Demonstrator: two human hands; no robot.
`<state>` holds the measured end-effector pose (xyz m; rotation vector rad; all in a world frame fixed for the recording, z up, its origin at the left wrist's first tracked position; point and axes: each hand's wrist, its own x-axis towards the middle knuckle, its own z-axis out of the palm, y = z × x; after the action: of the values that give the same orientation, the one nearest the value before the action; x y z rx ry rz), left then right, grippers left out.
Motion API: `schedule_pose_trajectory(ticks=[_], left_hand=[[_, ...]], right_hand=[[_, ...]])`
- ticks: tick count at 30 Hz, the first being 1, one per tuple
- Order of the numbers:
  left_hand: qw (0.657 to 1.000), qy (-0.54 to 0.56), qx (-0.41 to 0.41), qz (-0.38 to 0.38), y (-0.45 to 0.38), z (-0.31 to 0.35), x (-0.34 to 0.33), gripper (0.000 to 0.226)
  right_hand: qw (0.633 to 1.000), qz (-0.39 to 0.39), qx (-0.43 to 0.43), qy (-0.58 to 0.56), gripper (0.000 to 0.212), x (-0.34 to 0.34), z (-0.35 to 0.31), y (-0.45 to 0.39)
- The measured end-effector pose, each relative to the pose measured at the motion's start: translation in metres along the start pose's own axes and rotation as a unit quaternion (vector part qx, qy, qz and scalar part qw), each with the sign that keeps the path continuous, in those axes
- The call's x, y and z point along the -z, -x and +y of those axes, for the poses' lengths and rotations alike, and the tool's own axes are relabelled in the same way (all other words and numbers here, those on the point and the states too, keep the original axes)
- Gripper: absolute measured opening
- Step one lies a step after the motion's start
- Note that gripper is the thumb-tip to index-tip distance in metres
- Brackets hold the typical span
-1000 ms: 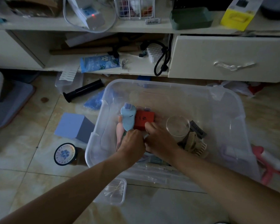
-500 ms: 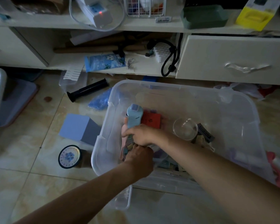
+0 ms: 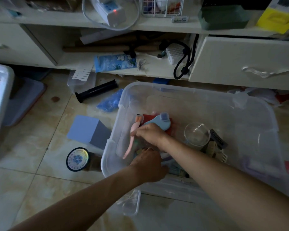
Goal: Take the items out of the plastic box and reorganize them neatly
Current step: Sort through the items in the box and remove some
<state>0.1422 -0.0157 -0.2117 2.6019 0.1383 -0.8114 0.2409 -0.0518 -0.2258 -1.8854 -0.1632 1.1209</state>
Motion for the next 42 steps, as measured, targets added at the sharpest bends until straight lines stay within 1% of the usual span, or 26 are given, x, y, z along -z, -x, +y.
schedule_pose_trajectory(ticks=[3, 4, 6, 8, 10, 13, 14, 16, 17, 18, 19, 20, 22, 24, 25, 26, 27, 28, 31, 33, 34, 35, 36, 37, 39, 42], left_hand=[[0.995, 0.062, 0.041, 0.064, 0.001, 0.004, 0.003, 0.04], [0.994, 0.075, 0.044, 0.073, 0.001, 0.004, 0.004, 0.037], [0.993, 0.071, 0.044, 0.08, 0.002, 0.002, 0.008, 0.027], [0.99, 0.094, 0.053, 0.095, 0.003, 0.0, 0.012, 0.019], [0.987, 0.114, 0.051, 0.103, 0.004, -0.001, 0.014, 0.017], [0.983, 0.14, 0.068, 0.1, 0.002, -0.004, 0.013, 0.006], [0.981, 0.147, 0.072, 0.101, 0.0, -0.004, 0.013, 0.008], [0.98, 0.156, 0.065, 0.104, 0.002, -0.003, 0.015, 0.014], [0.982, 0.15, 0.053, 0.101, 0.004, -0.002, 0.016, 0.018], [0.985, 0.135, 0.043, 0.097, 0.005, -0.001, 0.017, 0.026], [0.987, 0.12, 0.035, 0.1, 0.007, 0.0, 0.018, 0.029], [0.988, 0.1, 0.032, 0.11, 0.008, 0.002, 0.018, 0.024], [0.987, 0.064, 0.034, 0.14, 0.01, 0.004, 0.017, 0.013], [0.985, 0.052, 0.033, 0.163, 0.011, 0.006, 0.016, 0.013], [0.983, 0.047, 0.028, 0.175, 0.012, 0.007, 0.016, 0.014], [0.982, 0.04, 0.025, 0.182, 0.013, 0.008, 0.017, 0.015], [0.981, 0.039, 0.022, 0.187, 0.014, 0.009, 0.018, 0.014], [0.981, 0.039, 0.018, 0.191, 0.015, 0.01, 0.018, 0.012], [0.979, 0.038, -0.01, 0.202, 0.014, 0.014, 0.016, 0.007], [0.979, 0.028, -0.024, 0.201, 0.01, 0.016, 0.013, 0.007], [0.979, 0.024, -0.029, 0.199, 0.008, 0.017, 0.012, 0.007], [0.979, 0.019, -0.036, 0.198, 0.006, 0.017, 0.012, 0.007], [0.98, 0.014, -0.042, 0.194, 0.004, 0.017, 0.011, 0.008], [0.981, 0.01, -0.05, 0.189, 0.002, 0.016, 0.01, 0.009], [0.981, 0.006, -0.062, 0.183, 0.0, 0.014, 0.009, 0.01], [0.983, 0.003, -0.074, 0.169, -0.001, 0.014, 0.009, 0.007]], right_hand=[[0.989, 0.094, 0.038, -0.111, 0.007, 0.005, 0.0, 0.0], [0.982, 0.12, 0.046, -0.137, 0.009, 0.009, -0.001, 0.002], [0.972, 0.148, 0.041, -0.176, 0.024, 0.024, -0.002, 0.007], [0.97, 0.144, 0.046, -0.188, 0.033, 0.044, 0.0, 0.016], [0.974, 0.126, 0.064, -0.18, 0.03, 0.066, 0.004, 0.03], [0.972, 0.059, 0.094, -0.207, 0.025, 0.087, 0.021, 0.048], [0.971, 0.034, 0.105, -0.214, 0.023, 0.091, 0.026, 0.052], [0.977, 0.003, 0.125, -0.174, 0.023, 0.096, 0.037, 0.06], [0.984, -0.004, 0.128, -0.127, 0.024, 0.098, 0.042, 0.064], [0.989, -0.014, 0.132, -0.067, 0.023, 0.099, 0.046, 0.068], [0.989, -0.024, 0.144, 0.021, 0.022, 0.099, 0.047, 0.074], [0.978, -0.03, 0.163, 0.125, 0.021, 0.097, 0.05, 0.077], [0.93, -0.041, 0.191, 0.311, 0.021, 0.09, 0.06, 0.08], [0.892, -0.048, 0.204, 0.401, 0.031, 0.087, 0.066, 0.084], [0.875, -0.042, 0.207, 0.435, 0.029, 0.085, 0.066, 0.086], [0.858, -0.04, 0.209, 0.467, 0.021, 0.085, 0.065, 0.087], [0.853, -0.041, 0.196, 0.482, 0.013, 0.085, 0.062, 0.088], [0.85, -0.039, 0.172, 0.497, 0.01, 0.087, 0.058, 0.088], [0.833, -0.038, 0.093, 0.544, 0.017, 0.087, 0.056, 0.091], [0.819, -0.044, 0.079, 0.567, 0.025, 0.083, 0.058, 0.093], [0.827, -0.054, 0.085, 0.554, 0.027, 0.082, 0.058, 0.093], [0.842, -0.074, 0.094, 0.526, 0.022, 0.081, 0.056, 0.095], [0.861, -0.084, 0.118, 0.488, 0.017, 0.082, 0.057, 0.094], [0.872, -0.083, 0.141, 0.461, 0.018, 0.082, 0.056, 0.095], [0.875, -0.084, 0.17, 0.445, 0.024, 0.082, 0.058, 0.096], [0.863, -0.107, 0.162, 0.467, 0.024, 0.081, 0.067, 0.091]])
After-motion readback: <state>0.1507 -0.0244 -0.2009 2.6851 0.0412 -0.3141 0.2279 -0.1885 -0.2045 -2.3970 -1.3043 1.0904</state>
